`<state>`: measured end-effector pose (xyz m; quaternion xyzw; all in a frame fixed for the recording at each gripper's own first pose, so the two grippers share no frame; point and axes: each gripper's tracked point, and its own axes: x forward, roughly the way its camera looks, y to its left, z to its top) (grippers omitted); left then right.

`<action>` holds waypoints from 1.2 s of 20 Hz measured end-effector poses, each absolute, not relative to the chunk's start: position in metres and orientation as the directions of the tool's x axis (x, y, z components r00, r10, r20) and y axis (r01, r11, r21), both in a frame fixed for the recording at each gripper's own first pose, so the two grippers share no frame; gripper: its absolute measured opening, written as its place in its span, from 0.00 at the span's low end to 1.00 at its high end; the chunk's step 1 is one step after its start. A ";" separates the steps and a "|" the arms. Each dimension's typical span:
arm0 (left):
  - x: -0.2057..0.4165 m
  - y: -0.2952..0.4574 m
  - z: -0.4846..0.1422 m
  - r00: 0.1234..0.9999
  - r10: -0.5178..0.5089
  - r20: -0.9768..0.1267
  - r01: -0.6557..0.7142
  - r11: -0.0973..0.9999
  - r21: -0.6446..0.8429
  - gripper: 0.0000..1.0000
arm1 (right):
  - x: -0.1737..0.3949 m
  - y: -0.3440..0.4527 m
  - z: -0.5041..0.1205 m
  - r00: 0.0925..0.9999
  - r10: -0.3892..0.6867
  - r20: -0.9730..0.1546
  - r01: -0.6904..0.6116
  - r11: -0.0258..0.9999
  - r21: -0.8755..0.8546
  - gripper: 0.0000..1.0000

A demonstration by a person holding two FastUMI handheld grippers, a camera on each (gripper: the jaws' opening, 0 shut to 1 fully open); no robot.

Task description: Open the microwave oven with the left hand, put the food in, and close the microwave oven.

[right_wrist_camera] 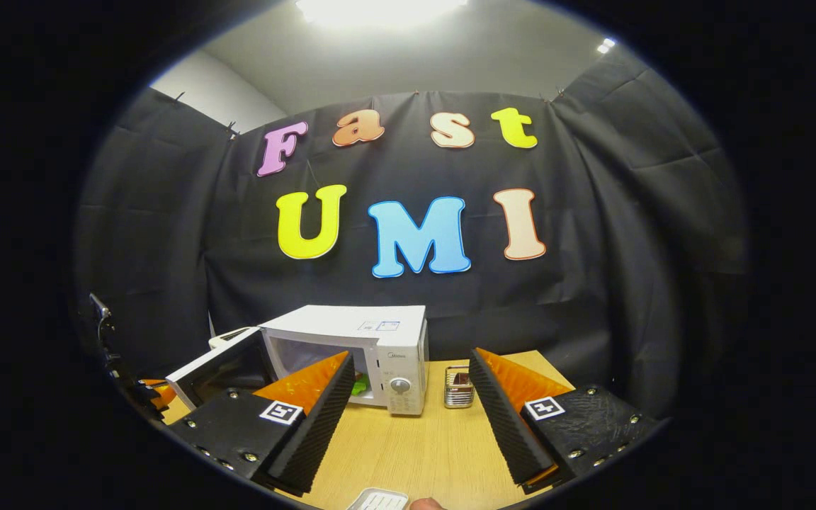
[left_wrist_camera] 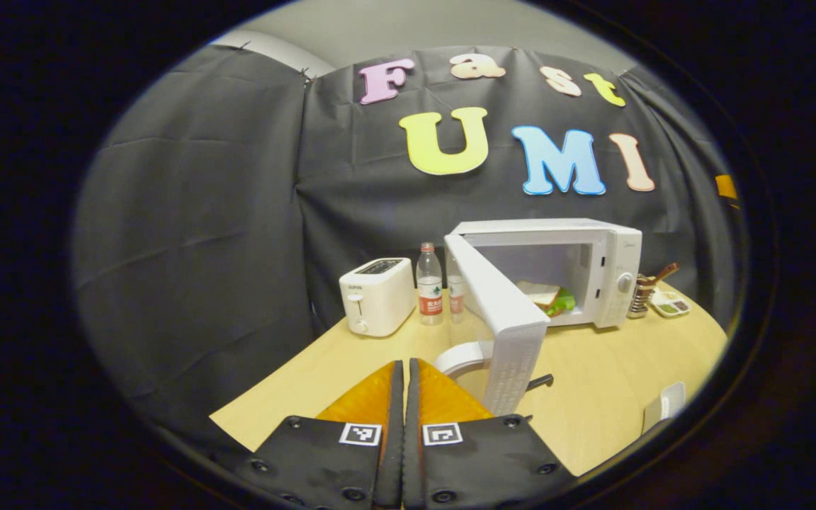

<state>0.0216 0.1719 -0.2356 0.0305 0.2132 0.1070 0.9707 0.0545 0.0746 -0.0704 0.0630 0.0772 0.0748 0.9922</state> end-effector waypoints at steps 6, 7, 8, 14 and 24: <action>0.028 0.137 -0.231 0.888 0.201 -0.414 -0.156 0.978 0.140 0.07 | 0.033 0.052 -0.081 0.970 0.183 -0.160 -0.155 0.973 0.171 0.98; 0.030 0.130 -0.231 0.888 0.194 -0.418 -0.151 0.979 0.134 0.07 | 0.029 0.047 -0.079 0.969 0.189 -0.157 -0.160 0.971 0.178 0.98; 0.034 0.123 -0.230 0.890 0.188 -0.415 -0.147 0.981 0.129 0.07 | 0.026 0.043 -0.078 0.969 0.193 -0.151 -0.165 0.969 0.183 0.98; 0.061 0.089 -0.223 0.906 0.128 -0.402 -0.089 0.989 0.115 0.08 | 0.019 0.032 -0.069 0.972 0.191 -0.138 -0.169 0.972 0.161 0.98; 0.123 0.026 -0.215 0.921 -0.072 -0.382 0.096 0.994 0.045 0.07 | 0.039 0.037 -0.065 0.987 0.091 -0.130 -0.069 0.984 0.165 0.98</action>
